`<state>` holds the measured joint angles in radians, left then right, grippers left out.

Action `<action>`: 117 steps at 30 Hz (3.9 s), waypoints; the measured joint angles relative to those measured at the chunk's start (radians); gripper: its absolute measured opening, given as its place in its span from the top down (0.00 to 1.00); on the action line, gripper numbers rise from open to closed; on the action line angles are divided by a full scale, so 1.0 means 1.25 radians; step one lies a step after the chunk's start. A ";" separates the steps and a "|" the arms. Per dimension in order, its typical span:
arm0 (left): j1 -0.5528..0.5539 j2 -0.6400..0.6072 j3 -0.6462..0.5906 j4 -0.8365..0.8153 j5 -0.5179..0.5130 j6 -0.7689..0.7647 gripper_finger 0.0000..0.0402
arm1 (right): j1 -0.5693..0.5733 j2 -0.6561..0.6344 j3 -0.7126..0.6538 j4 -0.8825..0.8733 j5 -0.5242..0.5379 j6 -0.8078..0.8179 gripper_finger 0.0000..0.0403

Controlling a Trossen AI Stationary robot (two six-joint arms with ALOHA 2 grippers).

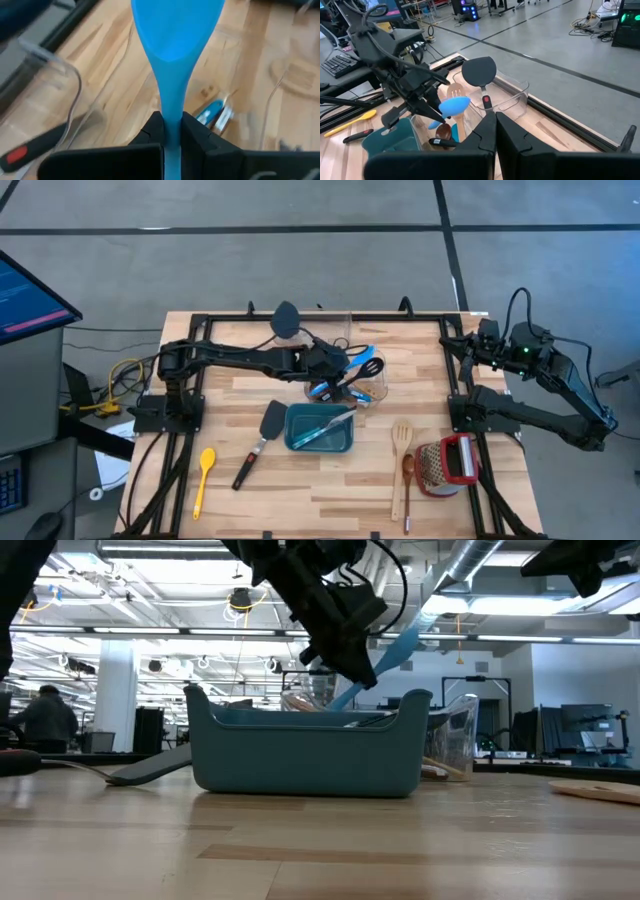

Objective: Pick & Place Kitchen Items
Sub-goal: Put the blue serving spoon into the bottom transparent bin, then put the yellow serving spoon into the bottom transparent bin

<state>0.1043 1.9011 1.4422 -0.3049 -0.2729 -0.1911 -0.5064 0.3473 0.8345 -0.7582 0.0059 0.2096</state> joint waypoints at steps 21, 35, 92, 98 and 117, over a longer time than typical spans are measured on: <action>0.008 0.000 -0.102 -0.005 0.009 -0.057 0.96 | 0.000 0.000 0.000 -0.028 0.054 -0.006 1.00; 0.034 0.000 -0.125 0.026 0.013 -0.084 0.91 | 0.000 0.000 0.000 -0.032 0.062 -0.007 1.00; -0.023 -0.441 -0.124 0.142 0.011 -0.121 0.99 | 0.000 0.000 0.000 -0.040 0.062 -0.008 1.00; -0.090 -0.497 -0.124 0.018 0.016 -0.280 1.00 | 0.000 0.000 0.000 -0.040 0.062 -0.007 1.00; -0.457 -0.495 -0.124 -0.328 0.243 -1.189 1.00 | 0.000 0.000 0.000 -0.040 0.105 -0.041 1.00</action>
<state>-0.4663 1.2820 1.2873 -0.7152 0.0311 -1.6768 -0.5068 0.3473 0.8345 -0.8082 0.1377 0.1581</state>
